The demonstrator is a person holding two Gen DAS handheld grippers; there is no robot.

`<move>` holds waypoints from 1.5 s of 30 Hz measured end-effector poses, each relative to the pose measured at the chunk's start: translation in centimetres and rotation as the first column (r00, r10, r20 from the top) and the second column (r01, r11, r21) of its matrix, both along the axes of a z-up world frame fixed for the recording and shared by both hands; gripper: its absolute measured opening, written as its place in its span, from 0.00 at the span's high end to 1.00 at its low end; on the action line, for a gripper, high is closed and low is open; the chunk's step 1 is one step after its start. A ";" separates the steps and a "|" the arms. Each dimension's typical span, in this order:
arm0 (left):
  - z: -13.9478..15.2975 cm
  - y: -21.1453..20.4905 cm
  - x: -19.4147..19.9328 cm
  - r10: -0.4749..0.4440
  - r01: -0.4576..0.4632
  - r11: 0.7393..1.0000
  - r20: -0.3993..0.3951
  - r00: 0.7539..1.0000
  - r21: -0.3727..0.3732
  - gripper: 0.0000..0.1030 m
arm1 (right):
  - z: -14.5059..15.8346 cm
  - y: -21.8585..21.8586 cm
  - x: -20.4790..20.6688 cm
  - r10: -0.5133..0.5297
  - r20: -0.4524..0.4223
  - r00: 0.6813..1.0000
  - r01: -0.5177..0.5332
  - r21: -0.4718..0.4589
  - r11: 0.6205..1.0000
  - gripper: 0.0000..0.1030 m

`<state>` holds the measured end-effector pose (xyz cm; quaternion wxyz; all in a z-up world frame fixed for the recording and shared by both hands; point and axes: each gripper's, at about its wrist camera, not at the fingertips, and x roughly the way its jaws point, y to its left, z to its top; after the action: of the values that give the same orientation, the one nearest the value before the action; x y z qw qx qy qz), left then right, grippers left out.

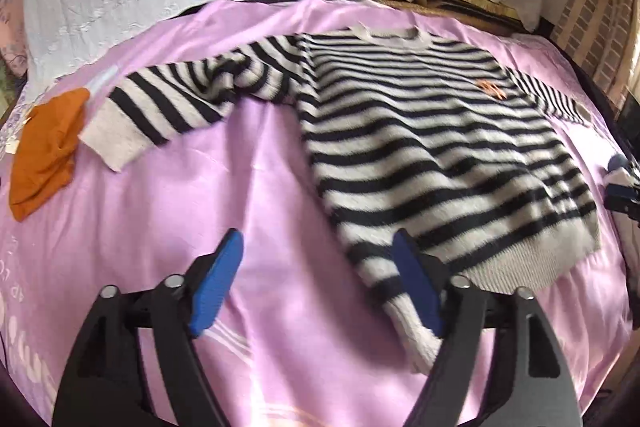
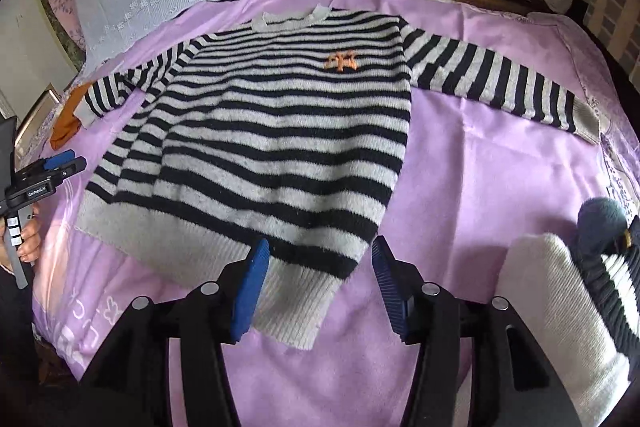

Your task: Fold small clothes

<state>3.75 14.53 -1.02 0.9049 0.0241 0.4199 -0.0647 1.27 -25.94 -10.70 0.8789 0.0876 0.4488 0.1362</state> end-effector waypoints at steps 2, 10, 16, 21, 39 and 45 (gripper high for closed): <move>0.5 3.7 2.2 0.105 -0.105 0.994 -0.003 0.994 -0.029 0.23 | 0.7 0.0 0.6 0.005 0.026 1.000 -0.006 0.045 0.999 0.37; -1.4 13.9 10.0 0.322 -0.322 0.947 0.012 0.947 -0.021 0.23 | -0.6 1.7 1.7 0.053 0.002 0.999 -0.054 0.059 0.997 0.36; -1.0 14.7 13.2 0.297 -0.297 0.955 0.030 0.954 -0.026 0.94 | 0.1 1.5 1.7 0.036 0.034 0.999 -0.038 0.053 0.998 0.36; 2.8 18.5 14.3 0.432 -0.435 0.900 0.082 0.898 0.028 0.94 | 0.8 0.9 3.6 0.015 0.037 0.999 -0.016 0.039 0.999 0.36; 5.5 -7.3 11.1 -0.055 0.035 0.991 0.153 0.987 0.131 0.24 | 2.5 -20.2 11.7 -0.479 -0.080 0.874 0.486 0.185 0.854 0.36; 3.6 -24.6 10.1 -0.337 0.331 0.941 0.111 0.935 0.075 0.24 | -1.4 -26.9 13.3 -0.615 -0.139 0.776 0.628 0.093 0.772 0.36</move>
<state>13.84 -10.06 2.63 0.9038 0.1237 0.3550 -0.2043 14.58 -52.86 -12.10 0.8428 0.2966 0.4278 -0.1368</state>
